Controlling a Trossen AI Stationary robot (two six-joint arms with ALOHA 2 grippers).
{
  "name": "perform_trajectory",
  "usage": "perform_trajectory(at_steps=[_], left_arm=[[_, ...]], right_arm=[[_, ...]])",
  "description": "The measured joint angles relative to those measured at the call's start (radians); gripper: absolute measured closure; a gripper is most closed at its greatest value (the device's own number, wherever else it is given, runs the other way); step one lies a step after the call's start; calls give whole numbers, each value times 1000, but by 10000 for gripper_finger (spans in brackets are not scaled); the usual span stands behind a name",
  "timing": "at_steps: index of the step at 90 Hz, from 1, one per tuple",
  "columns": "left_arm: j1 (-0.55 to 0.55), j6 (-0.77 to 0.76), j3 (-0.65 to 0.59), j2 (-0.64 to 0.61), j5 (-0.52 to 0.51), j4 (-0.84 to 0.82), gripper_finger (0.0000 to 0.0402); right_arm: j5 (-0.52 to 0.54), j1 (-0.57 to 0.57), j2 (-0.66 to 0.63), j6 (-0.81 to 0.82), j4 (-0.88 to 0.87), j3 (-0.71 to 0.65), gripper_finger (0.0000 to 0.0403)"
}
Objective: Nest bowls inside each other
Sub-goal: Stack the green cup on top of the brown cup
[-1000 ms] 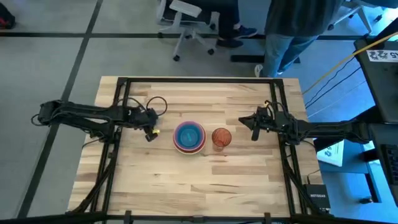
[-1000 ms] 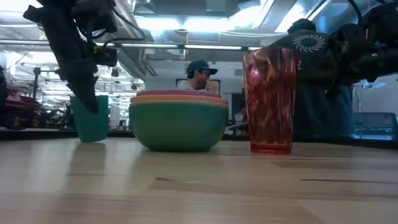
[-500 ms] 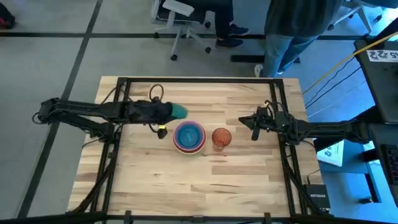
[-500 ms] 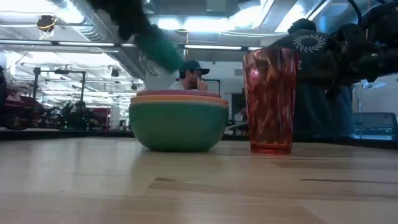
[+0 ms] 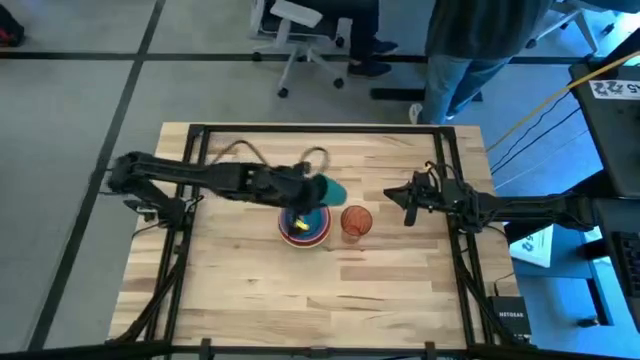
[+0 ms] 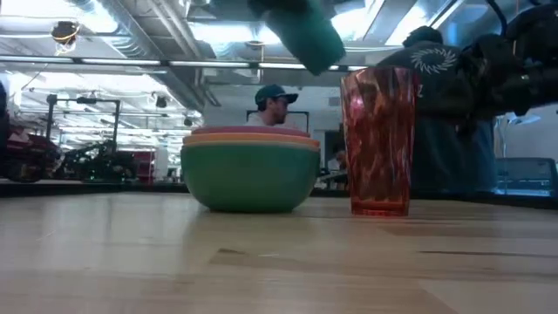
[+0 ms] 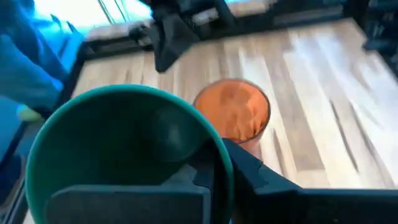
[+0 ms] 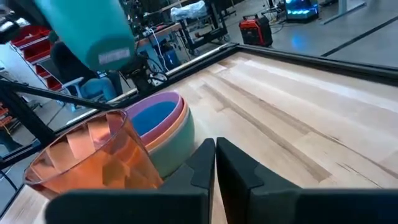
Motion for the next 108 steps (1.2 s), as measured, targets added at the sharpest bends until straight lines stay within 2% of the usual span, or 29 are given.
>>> perform_trajectory(at_steps=[17,32,55,108], left_arm=[[-24,84,205,144,62,-95,402],[-48,107,303,213,64,-185,401],[-75,118,319,240,89,-191,401],[-39,96,318,325,94,-182,401]], right_arm=[[-18,0,0,24,-23,0,402],[-26,0,0,26,-23,0,402],[-26,0,0,28,-23,0,402],[-27,0,0,28,-26,0,402]])
